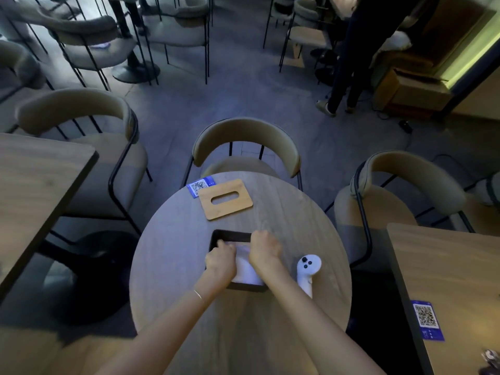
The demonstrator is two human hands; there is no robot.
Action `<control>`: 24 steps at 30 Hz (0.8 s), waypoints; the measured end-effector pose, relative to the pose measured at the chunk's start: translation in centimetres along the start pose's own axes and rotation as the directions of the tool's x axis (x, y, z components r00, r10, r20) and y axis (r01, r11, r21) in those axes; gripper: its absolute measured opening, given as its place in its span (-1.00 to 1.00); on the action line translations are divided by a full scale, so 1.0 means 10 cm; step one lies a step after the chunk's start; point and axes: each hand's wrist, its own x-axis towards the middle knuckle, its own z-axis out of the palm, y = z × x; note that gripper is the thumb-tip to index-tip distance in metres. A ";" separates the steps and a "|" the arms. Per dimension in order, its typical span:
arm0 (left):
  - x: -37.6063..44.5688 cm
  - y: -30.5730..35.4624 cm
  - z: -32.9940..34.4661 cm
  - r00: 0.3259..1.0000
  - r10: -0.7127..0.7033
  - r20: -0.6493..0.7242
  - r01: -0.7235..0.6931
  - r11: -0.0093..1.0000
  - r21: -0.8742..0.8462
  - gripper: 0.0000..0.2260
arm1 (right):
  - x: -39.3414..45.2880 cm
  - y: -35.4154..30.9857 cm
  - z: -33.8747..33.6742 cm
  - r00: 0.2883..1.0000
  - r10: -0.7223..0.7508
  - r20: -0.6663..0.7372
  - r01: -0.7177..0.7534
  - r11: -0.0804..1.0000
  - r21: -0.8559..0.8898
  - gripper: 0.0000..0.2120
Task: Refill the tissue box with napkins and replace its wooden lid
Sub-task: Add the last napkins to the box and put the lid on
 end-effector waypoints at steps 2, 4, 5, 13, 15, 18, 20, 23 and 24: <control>0.00 -0.02 -0.01 0.997 0.055 -0.050 -0.059 0.996 -0.066 -0.70 | -0.06 -0.09 -0.05 0.993 -0.090 -0.069 0.088 0.996 -0.035 -0.75; 0.02 -0.03 -0.04 0.994 0.102 -0.041 -0.106 0.989 -0.105 -0.71 | -0.11 -0.15 -0.03 0.986 -0.166 -0.015 0.166 0.986 0.008 -0.76; 0.04 -0.04 -0.04 0.993 0.120 -0.017 -0.122 0.987 -0.106 -0.68 | -0.13 -0.15 0.01 0.983 -0.181 0.038 0.179 0.983 0.044 -0.74; 0.12 -0.01 0.05 0.982 0.172 0.072 -0.181 0.972 0.151 -0.42 | -0.03 0.06 0.34 0.966 -0.161 0.201 0.172 0.984 -0.036 -0.44; 0.16 0.02 0.00 0.978 0.191 0.086 -0.202 0.967 0.158 -0.48 | 0.02 0.00 0.26 0.964 -0.146 0.222 0.158 0.987 -0.039 -0.51; 0.26 -0.02 -0.29 0.967 0.235 -0.096 -0.241 0.969 -0.052 -0.78 | 0.15 -0.05 0.03 0.970 -0.157 0.185 0.166 0.986 -0.032 -0.70; 0.37 -0.09 -0.54 0.945 0.171 -0.280 -0.263 0.905 -0.333 -0.87 | 0.28 -0.05 -0.18 0.979 -0.150 0.141 0.121 0.973 0.194 -0.76; 0.68 -0.25 -0.81 0.918 -0.132 -0.374 -0.217 0.622 -0.753 -0.90 | 0.62 -0.03 -0.44 1.000 -0.022 0.003 0.016 0.824 0.566 -0.77; 0.81 -0.32 -0.82 0.917 -0.234 -0.323 -0.158 0.530 -0.833 -0.84 | 0.76 -0.03 -0.49 0.999 0.014 -0.031 0.008 0.782 0.623 -0.77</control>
